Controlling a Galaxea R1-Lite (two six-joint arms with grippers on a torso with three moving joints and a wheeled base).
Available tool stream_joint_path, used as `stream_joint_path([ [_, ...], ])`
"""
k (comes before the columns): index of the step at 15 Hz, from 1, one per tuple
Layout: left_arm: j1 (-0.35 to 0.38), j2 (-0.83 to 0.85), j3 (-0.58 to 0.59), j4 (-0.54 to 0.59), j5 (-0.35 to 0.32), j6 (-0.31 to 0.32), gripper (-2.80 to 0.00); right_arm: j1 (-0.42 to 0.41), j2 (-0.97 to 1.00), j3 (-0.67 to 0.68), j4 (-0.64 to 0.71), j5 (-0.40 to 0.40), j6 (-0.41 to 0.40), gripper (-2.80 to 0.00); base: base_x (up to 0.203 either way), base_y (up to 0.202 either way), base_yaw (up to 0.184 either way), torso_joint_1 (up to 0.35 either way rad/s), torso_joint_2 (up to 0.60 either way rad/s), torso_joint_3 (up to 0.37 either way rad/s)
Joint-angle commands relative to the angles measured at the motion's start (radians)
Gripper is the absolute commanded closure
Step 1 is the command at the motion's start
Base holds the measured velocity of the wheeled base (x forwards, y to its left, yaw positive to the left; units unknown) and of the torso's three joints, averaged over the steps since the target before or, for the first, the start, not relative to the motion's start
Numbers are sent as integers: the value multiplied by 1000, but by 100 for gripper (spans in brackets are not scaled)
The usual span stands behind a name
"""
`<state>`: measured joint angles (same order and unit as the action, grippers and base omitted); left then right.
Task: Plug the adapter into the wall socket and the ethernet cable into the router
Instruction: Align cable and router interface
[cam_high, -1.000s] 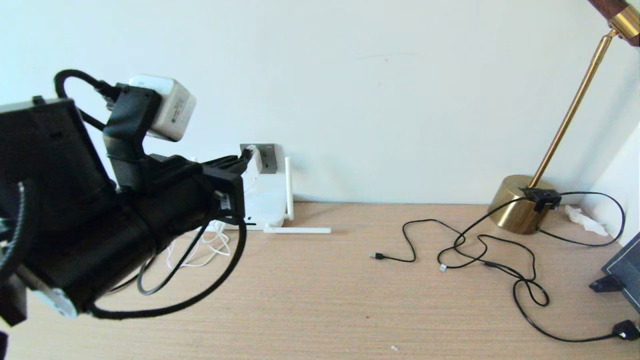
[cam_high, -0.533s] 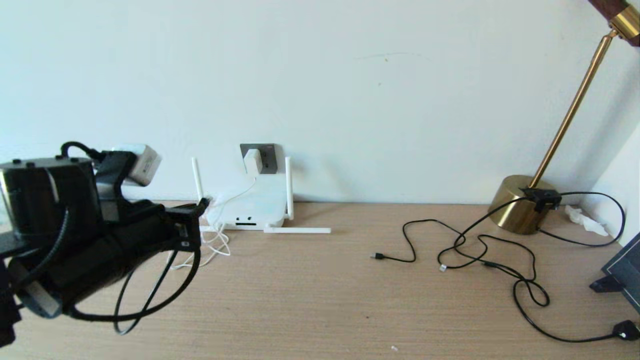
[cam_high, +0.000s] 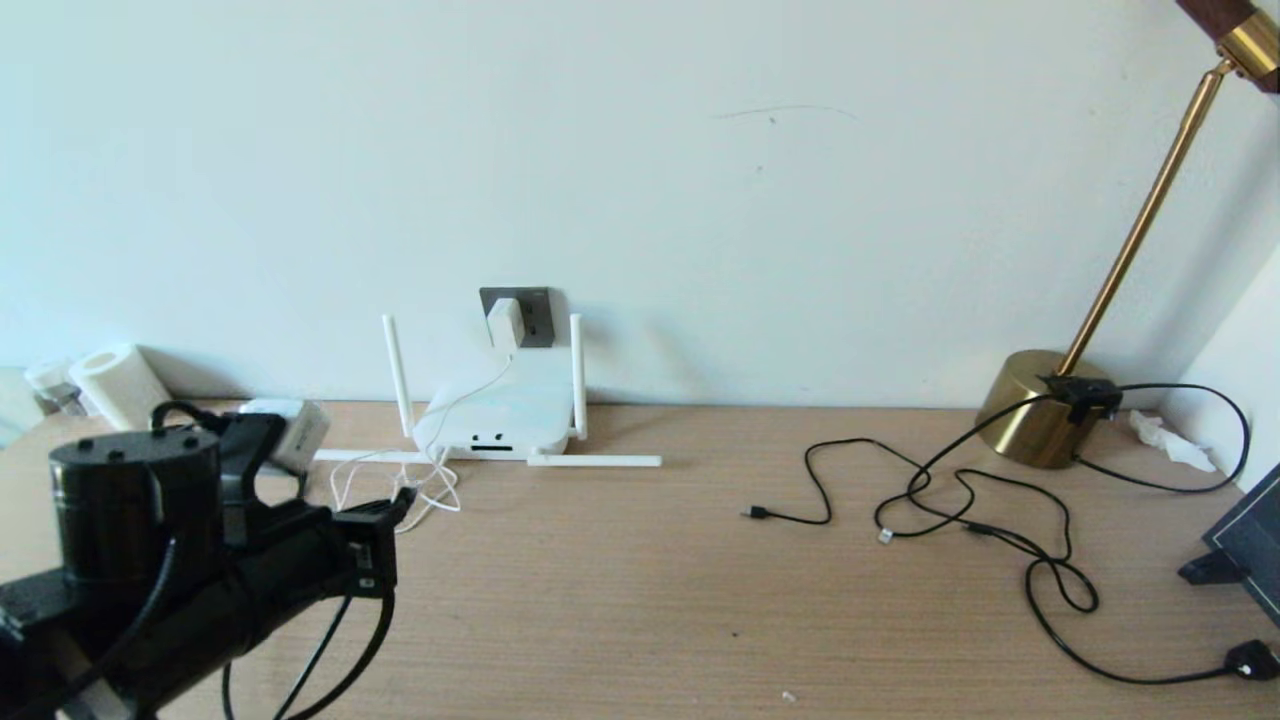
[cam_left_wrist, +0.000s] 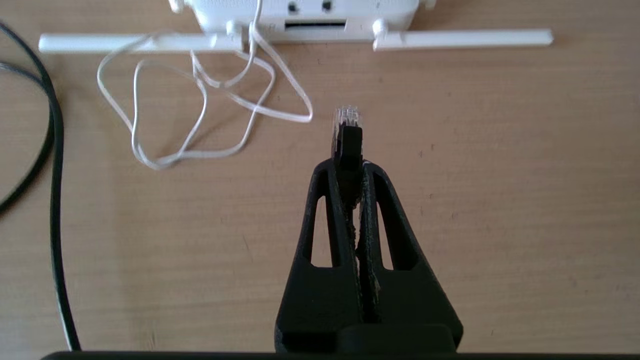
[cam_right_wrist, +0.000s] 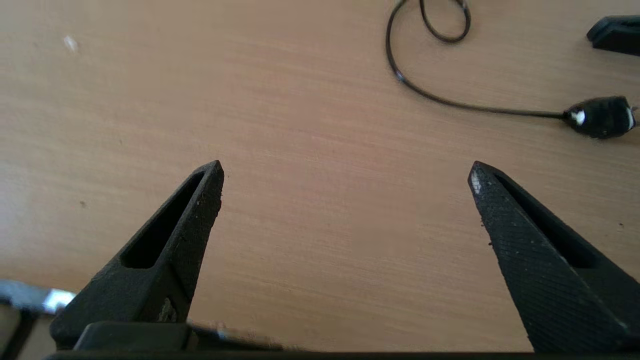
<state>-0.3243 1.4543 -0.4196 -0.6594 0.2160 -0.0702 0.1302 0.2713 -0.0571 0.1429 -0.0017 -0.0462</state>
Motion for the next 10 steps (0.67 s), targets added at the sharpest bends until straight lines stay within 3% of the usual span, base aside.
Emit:
stream_joint_path([
  [1,-2,-10,60,-44,2,-2,0,0,3,33,-110,-2,10,-280,0,0,0,0,0,0],
  [3,-8,5,105,-129,1,5,0,0,3,57,-210,-14,27,-280,0,0,0,0,0,0],
  [5,-7,24,98,-146,5,12,0,16,28,26,-56,-5,22,-280,0,0,0,0,0,0],
  [6,-8,13,93,-152,11,13,0,32,29,21,-40,5,7,-280,0,0,0,0,0,0],
  [8,-12,-28,97,-152,30,19,0,94,3,20,-43,22,-15,-280,0,0,0,0,0,0],
  [10,-13,-43,107,-151,40,23,0,95,2,51,-136,13,-19,-280,0,0,0,0,0,0],
])
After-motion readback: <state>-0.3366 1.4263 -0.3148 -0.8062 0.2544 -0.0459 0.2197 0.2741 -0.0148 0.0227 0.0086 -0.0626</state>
